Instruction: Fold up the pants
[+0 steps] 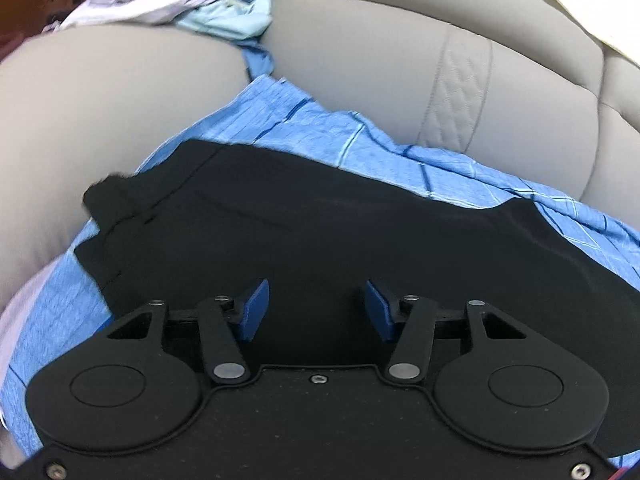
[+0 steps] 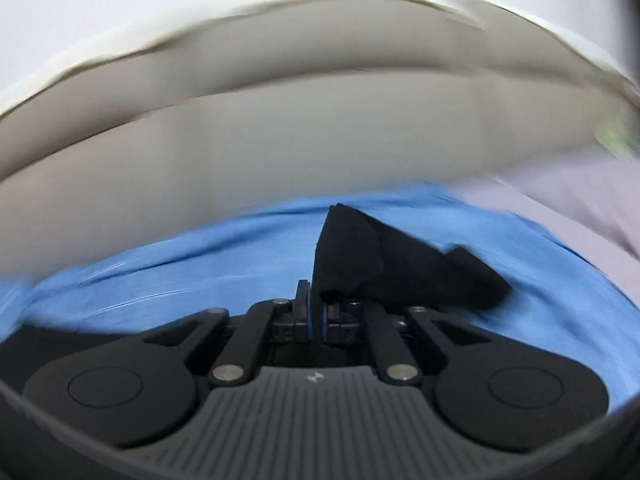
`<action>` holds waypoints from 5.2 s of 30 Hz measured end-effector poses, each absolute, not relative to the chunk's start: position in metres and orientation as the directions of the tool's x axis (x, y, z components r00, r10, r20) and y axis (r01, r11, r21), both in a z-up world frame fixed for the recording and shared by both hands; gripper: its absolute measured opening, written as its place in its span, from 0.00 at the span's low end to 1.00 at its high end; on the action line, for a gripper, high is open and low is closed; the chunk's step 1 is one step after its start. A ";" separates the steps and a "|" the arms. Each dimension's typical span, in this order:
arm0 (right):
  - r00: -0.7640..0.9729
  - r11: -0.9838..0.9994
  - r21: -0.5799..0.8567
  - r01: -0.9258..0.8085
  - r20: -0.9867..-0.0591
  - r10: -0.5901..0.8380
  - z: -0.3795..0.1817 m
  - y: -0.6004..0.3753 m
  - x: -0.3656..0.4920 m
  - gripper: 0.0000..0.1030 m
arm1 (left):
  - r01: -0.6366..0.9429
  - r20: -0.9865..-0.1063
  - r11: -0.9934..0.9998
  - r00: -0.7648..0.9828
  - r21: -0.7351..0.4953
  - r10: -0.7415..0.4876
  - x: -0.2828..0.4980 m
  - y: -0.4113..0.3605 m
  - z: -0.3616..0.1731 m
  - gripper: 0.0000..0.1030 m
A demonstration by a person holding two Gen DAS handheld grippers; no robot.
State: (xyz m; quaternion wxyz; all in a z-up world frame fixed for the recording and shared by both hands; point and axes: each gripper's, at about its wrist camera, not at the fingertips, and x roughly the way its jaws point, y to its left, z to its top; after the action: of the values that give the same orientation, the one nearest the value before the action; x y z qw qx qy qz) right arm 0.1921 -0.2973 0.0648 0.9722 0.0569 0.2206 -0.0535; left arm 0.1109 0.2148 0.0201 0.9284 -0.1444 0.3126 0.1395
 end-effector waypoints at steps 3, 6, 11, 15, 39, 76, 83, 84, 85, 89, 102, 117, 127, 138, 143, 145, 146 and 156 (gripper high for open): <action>0.863 0.985 0.025 -0.169 -0.479 0.160 0.046 -0.180 0.205 0.08 | -0.333 -0.614 0.924 0.774 -0.187 0.155 0.105 0.220 0.017 0.49; 0.771 0.924 -0.057 -0.377 -0.572 0.279 0.003 -0.087 0.200 0.09 | -0.306 -0.612 0.935 0.779 -0.180 0.137 0.100 0.218 0.017 0.50; 0.767 0.849 -0.192 -0.493 -0.556 0.320 -0.017 -0.030 0.161 0.61 | -0.256 -0.605 0.948 0.791 -0.189 0.093 0.097 0.213 0.016 0.53; 0.702 0.808 -0.098 -0.581 -0.563 0.436 -0.009 -0.050 0.137 0.79 | -0.217 -0.599 0.952 0.799 -0.217 0.046 0.098 0.202 0.020 0.54; 0.832 0.991 -0.129 -0.044 -0.553 -0.035 -0.026 -0.228 0.111 0.50 | 0.284 -0.651 0.958 0.734 0.038 -0.192 0.092 0.003 0.019 0.24; 0.844 0.993 -0.096 -0.062 -0.537 0.001 -0.033 -0.236 0.102 0.59 | 0.000 -0.638 0.999 0.769 0.053 0.034 0.202 0.032 0.030 0.28; 0.838 0.998 0.029 -0.048 -0.543 0.056 -0.026 -0.253 0.099 0.68 | -0.042 -0.639 0.999 0.769 -0.011 0.025 0.155 0.056 0.035 0.39; 0.845 0.997 0.049 -0.051 -0.530 0.069 -0.024 -0.253 0.098 0.68 | -0.043 -0.631 0.999 0.776 -0.023 0.019 0.145 0.058 0.037 0.40; 0.853 0.997 0.052 -0.055 -0.517 0.074 -0.021 -0.251 0.098 0.70 | -0.044 -0.626 0.999 0.779 -0.023 0.020 0.137 0.060 0.038 0.42; 0.870 0.996 0.021 -0.089 -0.485 0.088 -0.014 -0.228 0.103 0.77 | -0.056 -0.633 0.998 0.773 0.012 0.051 0.117 0.069 0.036 0.46; 0.853 0.929 -0.119 -0.352 -0.450 0.266 -0.014 -0.088 0.138 0.87 | -0.061 -0.634 0.997 0.773 -0.052 0.015 0.102 0.092 0.020 0.50; 0.847 0.919 -0.070 -0.388 -0.419 0.326 -0.028 -0.071 0.140 0.91 | -0.328 -0.516 0.911 0.841 -0.251 0.160 0.051 0.182 0.050 0.79; 0.844 0.911 -0.095 -0.401 -0.425 0.327 -0.049 -0.055 0.142 0.95 | -0.594 -0.535 0.683 0.773 -0.424 0.340 0.050 0.279 0.028 0.92; 0.847 0.913 -0.094 -0.397 -0.422 0.325 -0.051 -0.055 0.143 0.97 | -0.614 -0.596 0.660 0.744 -0.433 0.301 0.077 0.321 0.000 0.44; 0.848 0.914 -0.093 -0.394 -0.420 0.323 -0.051 -0.056 0.143 0.98 | -0.563 -0.535 0.675 0.795 -0.477 0.286 0.061 0.318 -0.004 0.40; 0.850 0.917 -0.094 -0.389 -0.420 0.317 -0.051 -0.055 0.143 0.98 | -0.566 -0.548 0.659 0.792 -0.496 0.268 0.059 0.320 -0.008 0.43; 0.851 0.918 -0.094 -0.386 -0.420 0.315 -0.051 -0.055 0.143 0.99 | -0.558 -0.537 0.656 0.801 -0.508 0.265 0.059 0.321 -0.009 0.49; 0.854 0.922 -0.094 -0.376 -0.421 0.306 -0.051 -0.053 0.144 1.00 | -0.571 -0.528 0.678 0.792 -0.463 0.306 0.083 0.320 -0.010 0.33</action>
State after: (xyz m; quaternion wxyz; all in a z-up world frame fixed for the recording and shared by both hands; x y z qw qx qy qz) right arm 0.1440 -0.0534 -0.0515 0.9590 -0.0866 0.2033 0.1777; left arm 0.0827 0.3204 -0.0102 0.8919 -0.3172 0.2087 0.2456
